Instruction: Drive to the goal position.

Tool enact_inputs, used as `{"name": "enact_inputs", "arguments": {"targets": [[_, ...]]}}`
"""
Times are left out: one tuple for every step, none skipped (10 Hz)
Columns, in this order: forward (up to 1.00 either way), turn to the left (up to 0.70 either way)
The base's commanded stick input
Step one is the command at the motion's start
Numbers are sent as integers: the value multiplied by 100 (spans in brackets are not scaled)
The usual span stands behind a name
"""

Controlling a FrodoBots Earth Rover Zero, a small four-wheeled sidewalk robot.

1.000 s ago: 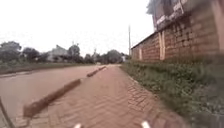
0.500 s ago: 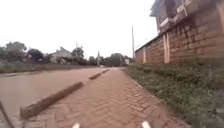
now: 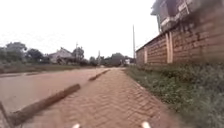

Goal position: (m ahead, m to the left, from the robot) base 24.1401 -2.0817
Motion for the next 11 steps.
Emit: {"name": "enact_inputs", "arguments": {"targets": [[50,0],[50,0],[50,0],[50,0],[50,0],[50,0],[50,0],[50,0],[50,0],[50,0],[50,0]]}}
